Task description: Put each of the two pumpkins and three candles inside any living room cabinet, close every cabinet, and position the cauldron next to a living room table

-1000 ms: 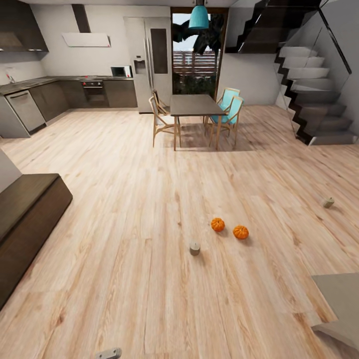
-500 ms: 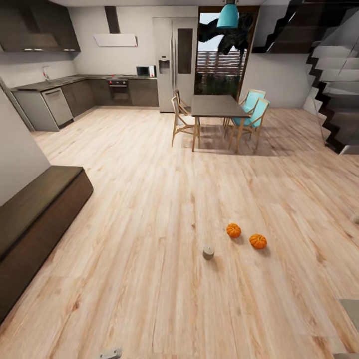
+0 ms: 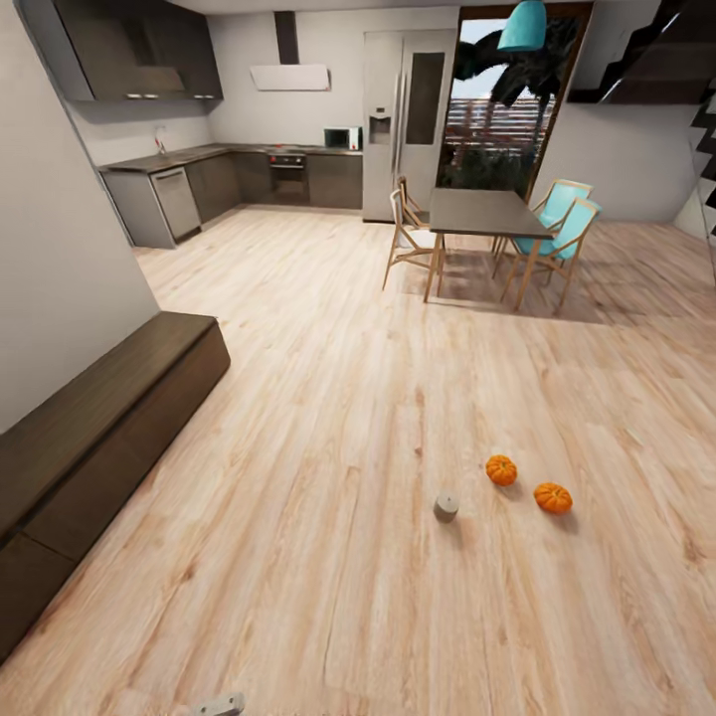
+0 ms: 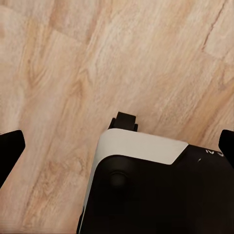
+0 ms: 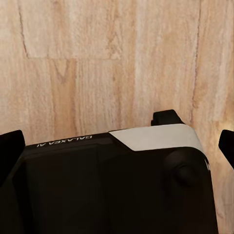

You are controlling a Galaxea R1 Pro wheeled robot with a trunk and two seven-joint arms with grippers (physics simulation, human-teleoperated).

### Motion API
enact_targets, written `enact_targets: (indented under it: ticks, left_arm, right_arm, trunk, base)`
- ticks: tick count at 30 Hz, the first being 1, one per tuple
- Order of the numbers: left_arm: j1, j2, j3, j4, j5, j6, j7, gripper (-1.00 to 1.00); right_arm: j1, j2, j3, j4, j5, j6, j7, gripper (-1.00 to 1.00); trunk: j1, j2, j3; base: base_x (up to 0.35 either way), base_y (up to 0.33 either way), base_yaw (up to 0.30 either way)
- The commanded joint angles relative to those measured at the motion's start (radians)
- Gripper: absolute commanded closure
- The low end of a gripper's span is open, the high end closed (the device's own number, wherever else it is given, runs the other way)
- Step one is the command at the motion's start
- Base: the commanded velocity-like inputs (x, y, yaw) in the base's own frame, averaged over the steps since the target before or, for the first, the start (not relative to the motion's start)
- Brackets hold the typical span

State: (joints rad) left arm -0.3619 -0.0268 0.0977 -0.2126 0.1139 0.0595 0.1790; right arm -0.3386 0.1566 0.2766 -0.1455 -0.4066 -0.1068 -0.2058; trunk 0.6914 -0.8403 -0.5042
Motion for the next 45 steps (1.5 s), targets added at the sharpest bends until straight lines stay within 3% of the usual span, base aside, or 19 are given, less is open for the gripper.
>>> enact_targets:
  ticks: [1,45]
  left_arm:
    - [0.000,-0.001,0.004,-0.002,0.008,0.005,0.002,-1.00]
    - [0.000,-0.002,0.004,0.005,0.008,0.005,0.002,-1.00]
  right_arm:
    - [0.000,0.000,0.009,0.000,-0.010,-0.004,-0.004,-1.00]
    - [0.000,0.000,0.009,0.012,-0.009,-0.004,-0.003,-1.00]
  trunk:
    - [0.000,-0.001,-0.002]
    - [0.000,-0.001,-0.035]
  base:
    - [-0.002,0.000,0.270]
    - [-0.006,0.000,0.268]
